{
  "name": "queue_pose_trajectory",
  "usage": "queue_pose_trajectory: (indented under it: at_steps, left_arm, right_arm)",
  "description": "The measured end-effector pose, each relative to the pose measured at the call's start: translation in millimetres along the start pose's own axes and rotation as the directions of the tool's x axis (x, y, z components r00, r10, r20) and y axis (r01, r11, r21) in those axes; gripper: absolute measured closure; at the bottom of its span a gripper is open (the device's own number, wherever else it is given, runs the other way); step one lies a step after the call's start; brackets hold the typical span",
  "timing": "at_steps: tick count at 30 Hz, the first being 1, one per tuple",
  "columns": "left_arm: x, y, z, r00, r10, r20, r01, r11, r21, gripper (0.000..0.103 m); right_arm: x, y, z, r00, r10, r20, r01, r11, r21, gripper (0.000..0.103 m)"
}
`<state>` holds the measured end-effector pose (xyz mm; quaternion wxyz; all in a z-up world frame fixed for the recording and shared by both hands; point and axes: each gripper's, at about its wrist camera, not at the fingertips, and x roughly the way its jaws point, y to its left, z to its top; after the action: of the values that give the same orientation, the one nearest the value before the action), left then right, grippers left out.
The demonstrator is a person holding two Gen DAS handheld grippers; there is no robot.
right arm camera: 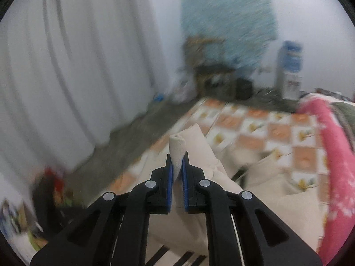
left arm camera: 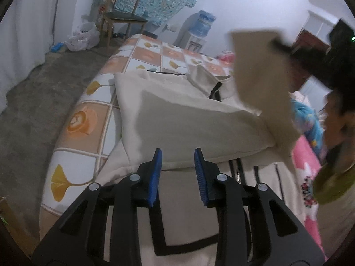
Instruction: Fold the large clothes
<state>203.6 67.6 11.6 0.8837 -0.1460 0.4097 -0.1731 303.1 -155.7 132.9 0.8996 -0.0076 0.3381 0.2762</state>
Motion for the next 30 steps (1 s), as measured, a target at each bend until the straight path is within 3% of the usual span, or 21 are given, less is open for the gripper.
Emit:
queue_pose_trajectory:
  at_steps: [2, 3, 4, 6, 9, 12, 14, 17, 20, 24, 26, 30]
  left_arm:
    - [3.0, 3.3, -0.8, 0.999, -0.033, -0.021, 0.033, 0.999, -0.019, 0.074]
    - [6.2, 4.2, -0.6, 0.999, -0.045, -0.029, 0.044, 0.999, -0.029, 0.074]
    - [9.0, 5.1, -0.7, 0.998, -0.054, -0.038, 0.053, 0.998, -0.038, 0.074]
    - [14.6, 4.4, 0.2, 0.997, -0.061, -0.05, 0.059, 0.998, -0.038, 0.074]
    - [22.7, 1.3, 6.9, 0.996, -0.061, -0.059, 0.06, 0.998, -0.025, 0.074]
    - [35.5, -0.8, 19.4, 0.997, -0.042, -0.067, 0.04, 0.999, -0.025, 0.074]
    - [51.2, -2.2, 29.5, 0.996, 0.031, -0.09, -0.033, 0.999, -0.023, 0.074]
    - [77.1, 1.5, 41.3, 0.987, 0.111, -0.119, -0.114, 0.993, -0.021, 0.074]
    - [101.0, 5.0, 49.3, 0.975, 0.157, -0.157, -0.16, 0.987, -0.005, 0.074]
    - [113.0, 5.7, 49.6, 0.965, 0.206, -0.162, -0.203, 0.979, 0.032, 0.074]
    - [113.1, 2.1, 47.8, 0.962, 0.227, -0.151, -0.221, 0.973, 0.061, 0.076]
    - [112.7, -2.2, 44.2, 0.95, 0.287, -0.12, -0.272, 0.954, 0.123, 0.095]
  right_arm:
    - [31.3, 14.4, -16.1, 0.993, 0.044, -0.112, -0.047, 0.998, -0.03, 0.08]
    - [45.7, 18.5, -26.3, 0.983, 0.062, -0.172, -0.067, 0.997, -0.026, 0.061]
    - [52.9, 19.5, -33.2, 0.976, 0.071, -0.204, -0.077, 0.997, -0.018, 0.053]
    - [51.8, 9.0, -41.6, 0.974, 0.087, -0.209, -0.09, 0.996, -0.002, 0.052]
    - [24.4, -22.8, -44.7, 0.986, 0.058, -0.154, -0.051, 0.997, 0.05, 0.04]
    - [-8.3, -76.8, -48.9, 0.994, -0.019, -0.109, 0.032, 0.992, 0.126, 0.039]
    - [-24.6, -114.5, -57.1, 0.986, -0.125, -0.11, 0.142, 0.975, 0.169, 0.039]
    - [-48.9, -171.3, -80.0, 0.946, -0.283, -0.155, 0.315, 0.917, 0.246, 0.039]
    - [-56.4, -213.5, -104.5, 0.909, -0.362, -0.206, 0.411, 0.859, 0.305, 0.039]
    - [-45.8, -255.1, -124.3, 0.892, -0.366, -0.266, 0.443, 0.825, 0.35, 0.04]
    - [-37.5, -263.6, -130.0, 0.887, -0.359, -0.292, 0.448, 0.821, 0.353, 0.046]
    - [-22.6, -279.0, -137.0, 0.89, -0.322, -0.322, 0.431, 0.825, 0.366, 0.067]
